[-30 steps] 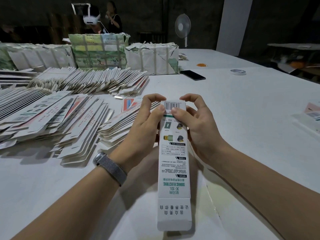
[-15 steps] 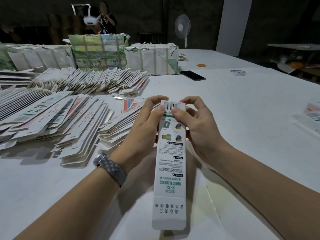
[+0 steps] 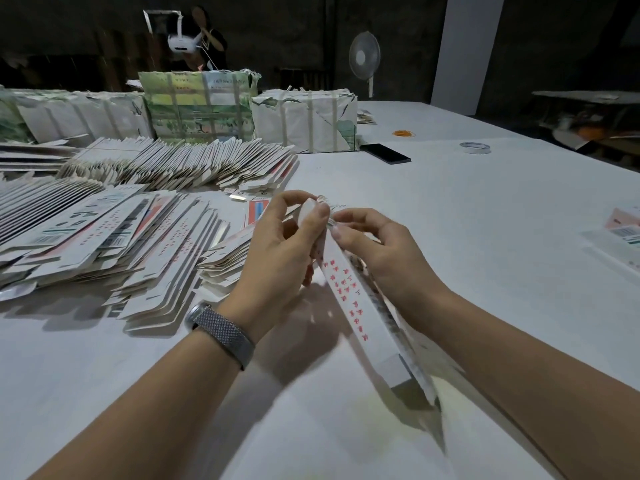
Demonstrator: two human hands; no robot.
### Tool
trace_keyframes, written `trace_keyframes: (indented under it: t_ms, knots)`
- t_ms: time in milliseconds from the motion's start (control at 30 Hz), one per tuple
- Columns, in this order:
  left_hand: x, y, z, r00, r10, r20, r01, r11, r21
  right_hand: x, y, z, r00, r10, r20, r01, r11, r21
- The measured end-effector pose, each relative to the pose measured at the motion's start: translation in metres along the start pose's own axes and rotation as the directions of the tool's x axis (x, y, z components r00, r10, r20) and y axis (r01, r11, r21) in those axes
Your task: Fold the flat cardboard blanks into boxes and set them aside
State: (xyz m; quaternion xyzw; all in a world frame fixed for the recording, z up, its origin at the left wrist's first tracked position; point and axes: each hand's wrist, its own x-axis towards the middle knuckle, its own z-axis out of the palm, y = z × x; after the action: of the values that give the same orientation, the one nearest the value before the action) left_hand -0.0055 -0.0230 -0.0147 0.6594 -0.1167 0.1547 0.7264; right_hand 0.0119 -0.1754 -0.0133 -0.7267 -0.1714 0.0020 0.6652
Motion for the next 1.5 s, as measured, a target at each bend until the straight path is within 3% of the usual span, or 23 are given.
trace_keyframes:
  t_ms: [133, 267, 433, 600, 733, 967, 1067, 1133, 1200, 1267, 1500]
  knots:
    - [0.0, -0.001, 0.001, 1.0, 0.0, -0.011, 0.001, 0.999, 0.048, 0.002, -0.006, -0.005, 0.995, 0.043, 0.09, -0.039, 0.998, -0.04]
    - [0.003, -0.002, -0.001, 0.999, -0.038, -0.017, 0.039, 0.997, 0.067, 0.004, -0.016, -0.015, 1.0, 0.003, -0.009, -0.005, 0.981, -0.193]
    - [0.009, -0.008, -0.007, 0.999, -0.033, -0.016, 0.033, 0.999, 0.034, 0.001, -0.04, -0.049, 0.989, -0.093, -0.114, 0.028, 0.879, -0.476]
    - [0.019, -0.021, -0.012, 1.0, 0.016, 0.014, -0.018, 0.992, 0.126, -0.042, -0.048, -0.116, 0.975, -0.09, -0.202, -0.103, 0.622, -0.776]
    - [0.022, -0.026, -0.014, 0.998, 0.012, 0.058, -0.022, 0.984, 0.179, -0.066, -0.068, -0.193, 0.929, -0.093, -0.359, -0.314, 0.32, -0.894]
    - [0.02, -0.019, -0.015, 0.997, -0.024, 0.074, 0.007, 0.976, 0.219, -0.062, -0.084, -0.309, 0.819, 0.065, -0.571, -0.566, -0.08, -0.821]
    - [0.016, -0.019, -0.018, 0.992, -0.016, 0.129, -0.023, 0.955, 0.296, -0.061, -0.066, -0.333, 0.773, 0.061, -0.631, -0.612, -0.188, -0.768]
    - [0.014, -0.015, -0.018, 0.991, 0.0, 0.135, -0.044, 0.945, 0.324, -0.056, -0.053, -0.33, 0.798, 0.015, -0.602, -0.583, -0.232, -0.778]
    - [0.012, -0.012, -0.018, 0.994, -0.004, 0.11, -0.035, 0.936, 0.349, -0.044, -0.045, -0.31, 0.846, -0.014, -0.533, -0.528, -0.158, -0.834]
    - [0.008, -0.011, -0.018, 0.991, 0.053, 0.127, -0.105, 0.887, 0.451, -0.031, -0.04, -0.275, 0.887, -0.018, -0.461, -0.461, 0.02, -0.887]
    - [-0.004, 0.002, -0.005, 0.935, 0.296, 0.198, -0.343, 0.602, 0.721, -0.009, -0.043, -0.095, 0.997, -0.024, -0.068, -0.044, 0.54, -0.84]
